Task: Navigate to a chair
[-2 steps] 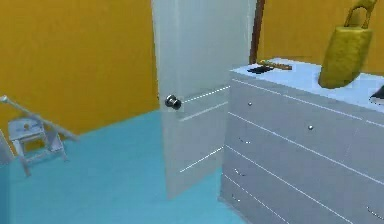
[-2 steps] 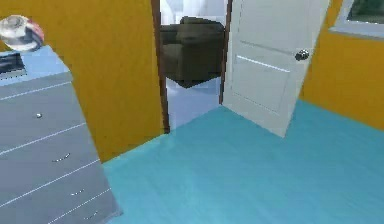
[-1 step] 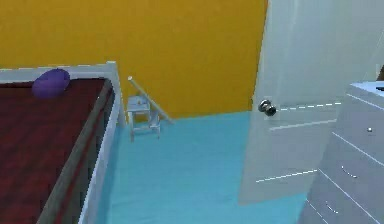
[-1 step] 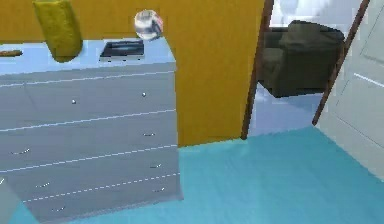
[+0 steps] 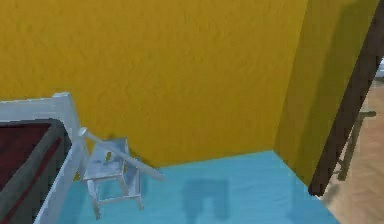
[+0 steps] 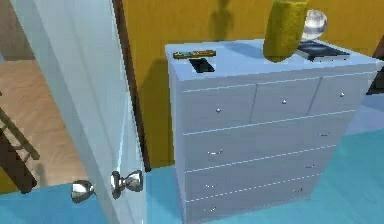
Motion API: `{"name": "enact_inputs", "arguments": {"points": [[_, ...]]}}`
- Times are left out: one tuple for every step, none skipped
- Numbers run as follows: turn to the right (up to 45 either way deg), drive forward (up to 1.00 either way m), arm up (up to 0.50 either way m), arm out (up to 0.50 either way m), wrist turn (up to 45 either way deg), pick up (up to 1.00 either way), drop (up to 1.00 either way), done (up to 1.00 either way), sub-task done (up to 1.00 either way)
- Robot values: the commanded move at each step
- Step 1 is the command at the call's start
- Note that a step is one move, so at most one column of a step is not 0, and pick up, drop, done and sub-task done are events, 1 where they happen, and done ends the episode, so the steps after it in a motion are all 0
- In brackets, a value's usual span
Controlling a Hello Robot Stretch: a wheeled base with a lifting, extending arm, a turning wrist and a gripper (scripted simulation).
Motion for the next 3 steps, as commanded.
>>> {"name": "enact_inputs", "arguments": {"points": [[0.0, 0.25, 0.0, 0.0, 0.0, 0.0, 0.0, 0.0, 0.0], [27.0, 0.0, 0.0, 0.0, 0.0, 0.0, 0.0, 0.0, 0.0], [0.0, 0.45, 0.0, 0.0, 0.0, 0.0, 0.0, 0.0, 0.0]]}}
